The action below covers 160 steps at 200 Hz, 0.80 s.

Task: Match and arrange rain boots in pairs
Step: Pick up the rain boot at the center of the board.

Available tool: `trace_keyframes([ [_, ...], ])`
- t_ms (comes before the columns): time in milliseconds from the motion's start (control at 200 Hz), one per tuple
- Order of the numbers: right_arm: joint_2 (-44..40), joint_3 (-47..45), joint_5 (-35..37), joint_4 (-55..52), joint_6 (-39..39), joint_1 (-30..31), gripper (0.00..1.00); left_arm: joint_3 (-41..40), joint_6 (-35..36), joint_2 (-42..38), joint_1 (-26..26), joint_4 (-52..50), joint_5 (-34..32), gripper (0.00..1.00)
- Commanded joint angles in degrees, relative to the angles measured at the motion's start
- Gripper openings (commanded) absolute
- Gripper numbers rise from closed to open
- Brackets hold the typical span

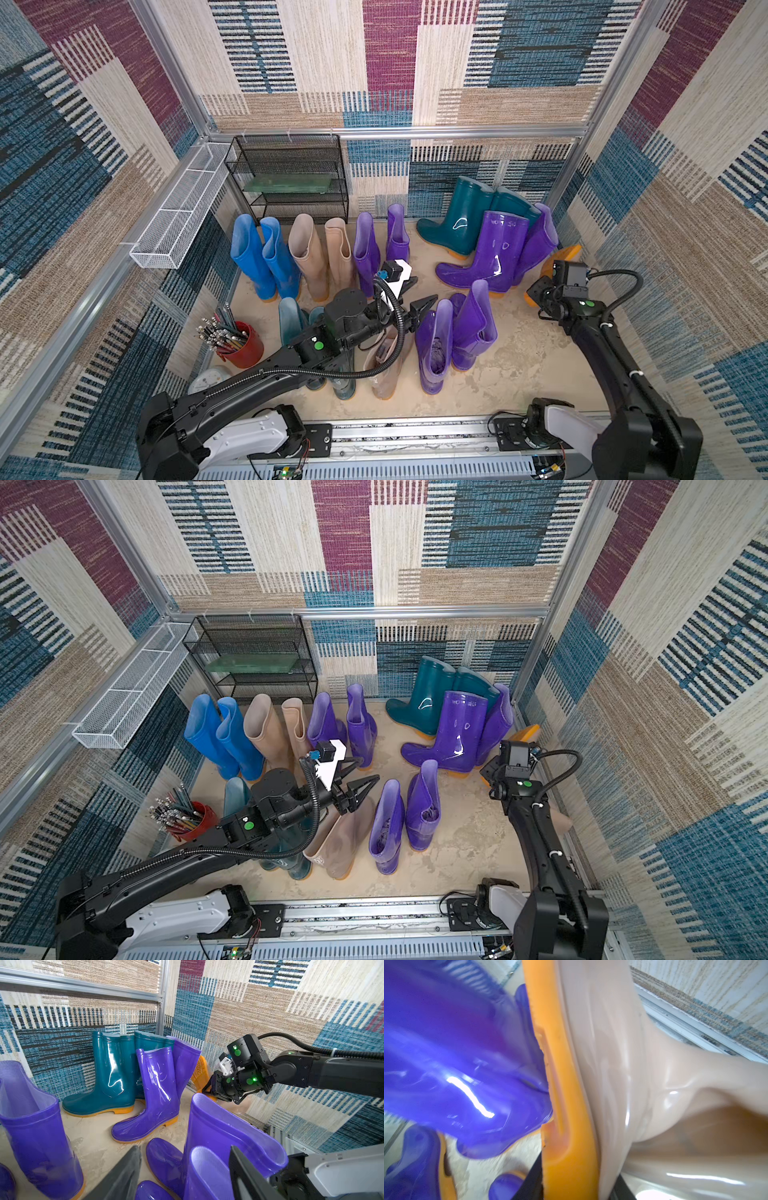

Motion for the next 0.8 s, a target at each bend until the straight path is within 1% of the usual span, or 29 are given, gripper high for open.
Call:
trace_keyframes([
  [0,-4.07,2.98,1.55,-1.31,-2.79,2.32,0.00,3.05,-0.47,-0.41,0.03,-3.93,0.48,0.70],
  [95,-7.14,6.58,4.07,-2.71,-4.79,8.26,0.00,7.26,1.09,-0.10,0.14,-8.19,-1.07,0.73],
  [175,-8.67,10.47,9.19,-4.82,-5.68,14.47,0.00,11.83,2.12,0.91,0.18,-11.41,-1.93,0.76],
  [225,-8.39,13.21,11.64,-6.34,-6.01,17.42,0.00,14.35,3.08,1.70,0.49,-13.11,-2.09,0.78],
  [321,-7.14,17.21,13.45,-9.05,-6.47,22.33,0.00,18.45,4.18,2.97,1.39,-15.56,-2.45,0.82],
  [406,-6.95,18.89,17.06,-9.01,-7.03,29.33,0.00,22.85,4.02,4.65,3.74,-18.11,-1.33,0.85],
  [476,-6.81,20.12,20.62,-8.44,-7.56,35.75,0.00,27.01,2.77,7.29,6.74,-20.14,2.00,0.87],
  [591,-4.40,23.37,24.31,-8.99,-7.53,43.49,0.00,33.80,0.61,13.08,11.46,-21.90,8.23,0.89],
  [616,-3.78,23.98,25.51,-9.12,-7.43,45.21,0.00,35.31,0.03,14.55,12.65,-21.89,10.50,0.90],
  [721,-2.20,24.82,26.83,-5.94,-8.90,51.18,0.00,41.76,-4.85,21.45,16.99,-20.36,20.10,0.92],
  [796,-0.66,25.27,27.88,-4.21,-9.75,54.08,0.00,46.62,-8.29,26.38,18.51,-19.41,24.52,0.94],
])
